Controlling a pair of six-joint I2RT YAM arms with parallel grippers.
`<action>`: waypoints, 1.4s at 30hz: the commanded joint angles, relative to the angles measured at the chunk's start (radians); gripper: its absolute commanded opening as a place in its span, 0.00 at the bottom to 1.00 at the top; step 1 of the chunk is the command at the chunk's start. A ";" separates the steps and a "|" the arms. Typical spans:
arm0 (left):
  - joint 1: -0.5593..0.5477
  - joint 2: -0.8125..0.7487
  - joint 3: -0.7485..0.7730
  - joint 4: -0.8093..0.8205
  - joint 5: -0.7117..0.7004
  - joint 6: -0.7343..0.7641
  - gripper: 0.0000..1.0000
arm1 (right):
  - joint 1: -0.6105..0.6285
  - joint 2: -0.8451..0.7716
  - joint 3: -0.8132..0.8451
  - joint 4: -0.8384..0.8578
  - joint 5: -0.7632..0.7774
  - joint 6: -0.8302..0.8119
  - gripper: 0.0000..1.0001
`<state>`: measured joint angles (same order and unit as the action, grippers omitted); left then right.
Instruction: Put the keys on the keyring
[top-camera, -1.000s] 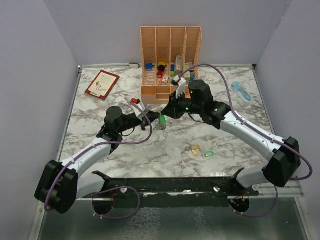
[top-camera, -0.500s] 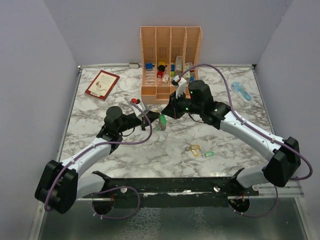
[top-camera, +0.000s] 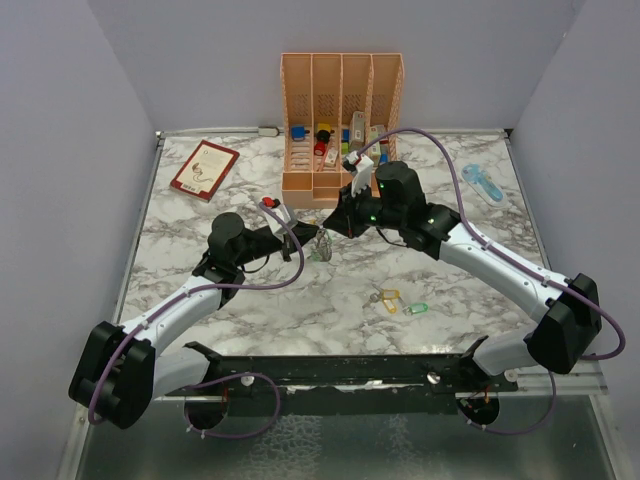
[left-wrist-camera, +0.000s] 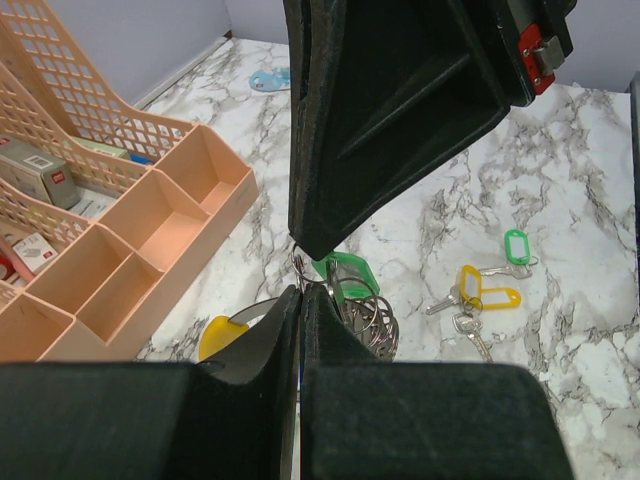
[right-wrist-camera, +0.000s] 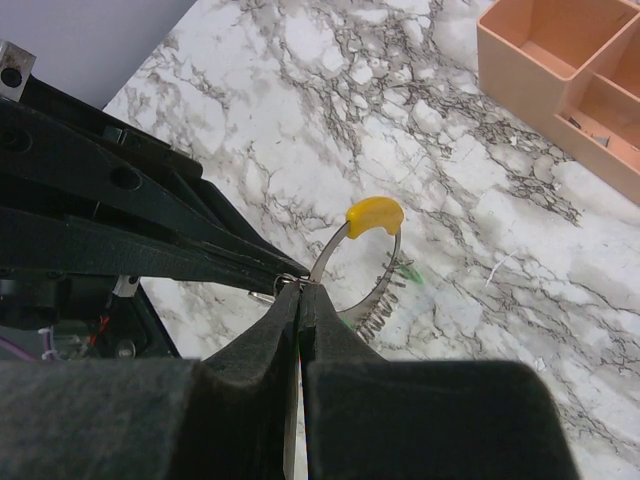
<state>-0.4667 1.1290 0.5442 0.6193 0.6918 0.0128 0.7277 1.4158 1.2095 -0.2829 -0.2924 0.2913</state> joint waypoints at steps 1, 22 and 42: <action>-0.004 -0.034 0.034 0.045 0.047 0.006 0.00 | 0.006 -0.008 0.021 0.013 0.060 0.001 0.01; -0.004 -0.021 0.056 0.011 -0.001 0.025 0.00 | 0.006 -0.083 0.003 0.032 0.071 -0.013 0.01; -0.004 -0.014 0.075 -0.003 -0.014 -0.029 0.00 | 0.006 -0.206 -0.022 -0.046 0.116 -0.169 0.01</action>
<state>-0.4713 1.1221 0.5930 0.6006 0.6907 0.0154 0.7322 1.2526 1.2236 -0.3481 -0.2207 0.1810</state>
